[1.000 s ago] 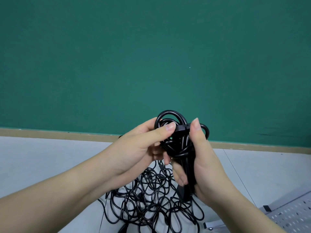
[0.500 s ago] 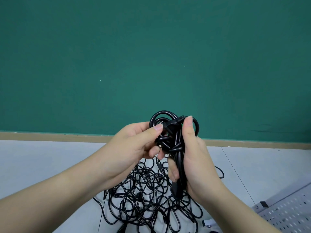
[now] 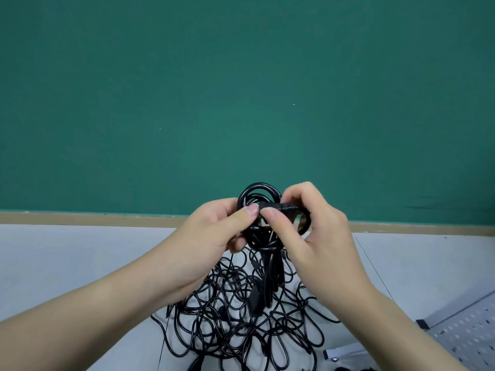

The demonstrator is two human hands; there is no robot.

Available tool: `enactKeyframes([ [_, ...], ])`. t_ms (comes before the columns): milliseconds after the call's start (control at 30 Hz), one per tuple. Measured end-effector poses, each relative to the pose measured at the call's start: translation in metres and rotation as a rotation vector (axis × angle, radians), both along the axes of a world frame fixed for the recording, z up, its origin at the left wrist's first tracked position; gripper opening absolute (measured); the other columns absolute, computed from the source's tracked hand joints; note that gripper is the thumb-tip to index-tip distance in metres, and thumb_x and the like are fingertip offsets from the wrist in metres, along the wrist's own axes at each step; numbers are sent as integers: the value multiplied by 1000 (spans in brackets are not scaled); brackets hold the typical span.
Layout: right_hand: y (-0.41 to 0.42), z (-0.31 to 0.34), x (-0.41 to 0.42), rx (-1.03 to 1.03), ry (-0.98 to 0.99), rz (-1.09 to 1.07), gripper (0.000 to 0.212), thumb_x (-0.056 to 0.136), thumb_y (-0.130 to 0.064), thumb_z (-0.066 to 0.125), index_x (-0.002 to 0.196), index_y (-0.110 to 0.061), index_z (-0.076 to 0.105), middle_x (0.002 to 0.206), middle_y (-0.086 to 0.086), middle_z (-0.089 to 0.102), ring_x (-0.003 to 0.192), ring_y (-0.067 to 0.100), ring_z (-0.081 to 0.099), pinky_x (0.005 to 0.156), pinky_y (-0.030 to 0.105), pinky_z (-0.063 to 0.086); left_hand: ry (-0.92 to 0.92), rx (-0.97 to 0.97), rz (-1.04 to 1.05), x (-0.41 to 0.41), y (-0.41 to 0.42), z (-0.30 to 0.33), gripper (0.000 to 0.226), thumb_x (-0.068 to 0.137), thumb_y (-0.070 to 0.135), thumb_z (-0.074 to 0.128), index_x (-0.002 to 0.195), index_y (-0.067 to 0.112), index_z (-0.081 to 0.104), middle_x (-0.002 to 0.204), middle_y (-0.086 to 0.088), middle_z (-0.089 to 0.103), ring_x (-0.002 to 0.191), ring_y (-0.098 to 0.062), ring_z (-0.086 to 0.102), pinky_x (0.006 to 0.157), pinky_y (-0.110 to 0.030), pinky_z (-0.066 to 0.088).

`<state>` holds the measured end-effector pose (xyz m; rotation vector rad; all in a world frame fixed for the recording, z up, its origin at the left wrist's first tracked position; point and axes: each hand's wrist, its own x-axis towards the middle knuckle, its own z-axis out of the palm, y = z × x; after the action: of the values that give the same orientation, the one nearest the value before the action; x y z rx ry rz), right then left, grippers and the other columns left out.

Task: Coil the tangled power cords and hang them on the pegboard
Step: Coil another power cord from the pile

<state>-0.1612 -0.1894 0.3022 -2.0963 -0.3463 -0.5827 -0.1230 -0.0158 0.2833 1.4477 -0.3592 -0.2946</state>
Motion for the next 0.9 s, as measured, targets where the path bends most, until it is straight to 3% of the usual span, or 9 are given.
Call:
enactKeyframes([
  [133,-8,-4,2,-111,15,42,19,99,-32,66,87,-24,52,57,-9,44,54,17,40,51,23,32,-14,87,57,3,0,-2,45,88,39,63,114,3,70,94,-6,64,75,-14,47,68,-29,38],
  [233,-12,-9,3,-103,89,99,22,99,-29,67,85,-23,51,52,-10,40,50,14,31,50,28,27,-40,124,94,6,1,0,41,85,36,66,109,2,70,86,-4,62,70,-11,47,68,-29,39],
  [300,-12,-11,2,-91,106,106,24,100,-28,66,84,-23,49,56,-5,47,47,13,33,49,27,27,-54,141,97,6,0,-3,29,94,31,67,105,5,71,83,-2,64,69,-10,50,68,-26,41],
  [367,-10,-12,2,-108,82,83,24,100,-27,66,83,-24,49,61,-11,53,47,11,44,51,22,28,-73,164,120,4,-3,-5,16,102,20,62,102,9,72,81,3,69,67,-5,56,67,-18,43],
  [533,-9,-14,3,-184,42,40,25,100,-28,66,83,-27,47,65,-14,56,54,10,52,51,27,33,-113,201,146,4,-4,-7,17,103,15,59,102,6,72,87,-4,75,67,-1,62,64,-11,46],
  [633,-11,-15,5,-148,62,86,25,99,-22,68,81,-24,50,65,-10,58,53,12,52,52,15,35,-84,226,96,7,-1,-5,18,102,14,60,102,0,70,81,-2,69,64,-1,60,60,-9,44],
  [733,-16,-14,5,-77,111,155,21,98,-15,70,81,-17,56,59,-12,53,49,11,40,51,10,33,-85,243,41,8,3,-4,17,102,20,64,104,4,71,95,-8,75,77,-8,66,71,-16,50],
  [800,-18,-15,5,-84,117,170,19,97,-18,70,83,-18,58,58,-12,54,50,13,41,52,20,39,-99,257,24,9,6,-5,21,98,28,67,105,9,71,105,-11,77,90,-20,71,80,-25,53],
  [900,-18,-20,4,-130,101,146,17,98,-27,67,86,-22,57,70,0,63,63,26,54,61,47,55,-101,269,8,10,9,-6,11,101,23,65,103,13,71,104,-9,77,93,-18,71,84,-29,54],
])
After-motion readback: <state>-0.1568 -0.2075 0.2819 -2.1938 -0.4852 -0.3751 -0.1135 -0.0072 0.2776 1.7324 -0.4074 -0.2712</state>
